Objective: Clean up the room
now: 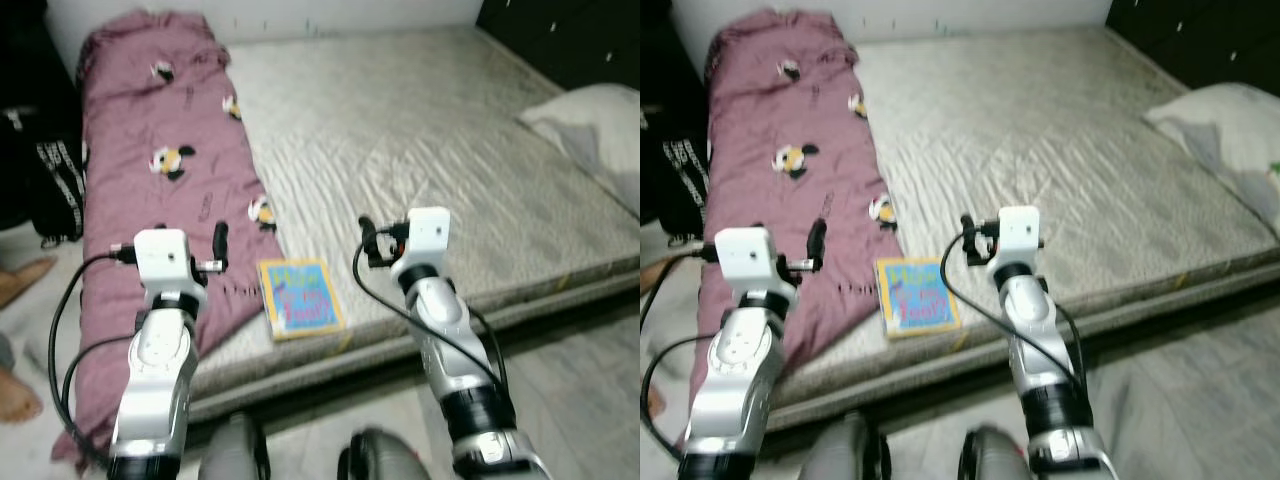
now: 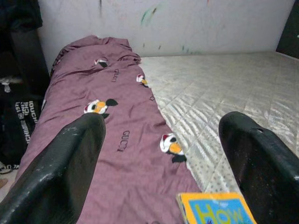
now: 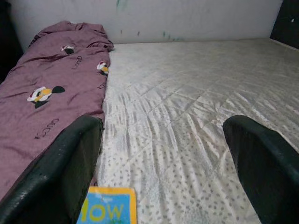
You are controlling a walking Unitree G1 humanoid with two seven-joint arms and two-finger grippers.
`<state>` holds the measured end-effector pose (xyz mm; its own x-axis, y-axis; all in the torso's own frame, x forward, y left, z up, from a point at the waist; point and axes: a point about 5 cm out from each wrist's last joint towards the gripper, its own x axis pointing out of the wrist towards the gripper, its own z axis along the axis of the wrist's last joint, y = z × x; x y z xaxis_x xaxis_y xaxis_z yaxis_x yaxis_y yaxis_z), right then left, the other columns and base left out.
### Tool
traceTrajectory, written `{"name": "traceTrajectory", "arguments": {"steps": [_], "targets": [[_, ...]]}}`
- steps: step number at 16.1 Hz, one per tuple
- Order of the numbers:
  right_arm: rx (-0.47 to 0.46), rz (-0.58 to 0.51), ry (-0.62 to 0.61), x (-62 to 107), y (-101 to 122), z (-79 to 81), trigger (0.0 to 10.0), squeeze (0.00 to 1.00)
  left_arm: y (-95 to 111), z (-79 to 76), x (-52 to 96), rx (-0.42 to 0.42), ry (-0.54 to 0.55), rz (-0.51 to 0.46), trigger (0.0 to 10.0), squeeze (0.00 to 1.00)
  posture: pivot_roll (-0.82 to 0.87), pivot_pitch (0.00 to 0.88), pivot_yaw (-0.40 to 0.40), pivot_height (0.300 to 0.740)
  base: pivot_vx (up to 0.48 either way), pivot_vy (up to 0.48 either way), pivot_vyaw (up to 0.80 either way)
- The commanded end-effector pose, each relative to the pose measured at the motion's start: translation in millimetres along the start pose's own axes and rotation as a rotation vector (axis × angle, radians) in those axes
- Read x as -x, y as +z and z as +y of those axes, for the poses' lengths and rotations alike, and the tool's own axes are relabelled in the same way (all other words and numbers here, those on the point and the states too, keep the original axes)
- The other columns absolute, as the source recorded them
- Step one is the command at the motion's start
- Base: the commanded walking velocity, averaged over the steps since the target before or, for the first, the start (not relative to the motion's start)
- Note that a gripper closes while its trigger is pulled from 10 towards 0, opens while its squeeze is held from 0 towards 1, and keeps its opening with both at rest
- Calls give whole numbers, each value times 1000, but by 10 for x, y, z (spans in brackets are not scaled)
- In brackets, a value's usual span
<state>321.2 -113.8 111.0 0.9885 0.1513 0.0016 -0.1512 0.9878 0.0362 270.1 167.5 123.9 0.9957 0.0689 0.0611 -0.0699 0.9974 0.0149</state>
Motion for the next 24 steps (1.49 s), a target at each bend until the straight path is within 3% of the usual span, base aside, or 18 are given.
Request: {"name": "traceTrajectory", "arguments": {"steps": [1, 6, 13, 19, 24], "targets": [[9, 3, 1, 10, -10, -13, 10000, 0, -37, -1, 0, -8, 7, 18, 10000, 0, -42, 81, -20, 640, 0, 0, 0], [12, 7, 8, -7, -17, -3, 10000, 0, -17, 34, -25, -23, 50, 8, 10000, 0, -42, 79, -24, 640, 0, 0, 0], [9, 14, 15, 3, -29, 25, 10000, 0, -89, 117, 0, 33, 112, 57, 10000, 0, -45, 102, -22, 640, 0, 0, 0], [13, 13, 23, 6, -23, 28, 10000, 0, -98, 112, 7, 44, 122, 67, 10000, 0, -50, 112, -27, 570, 0, 0, 0], [16, 21, 15, 28, -49, 22, 10000, 0, -86, 139, -3, 58, 137, 63, 10000, 0, -51, 113, -27, 570, 0, 0, 0]]}}
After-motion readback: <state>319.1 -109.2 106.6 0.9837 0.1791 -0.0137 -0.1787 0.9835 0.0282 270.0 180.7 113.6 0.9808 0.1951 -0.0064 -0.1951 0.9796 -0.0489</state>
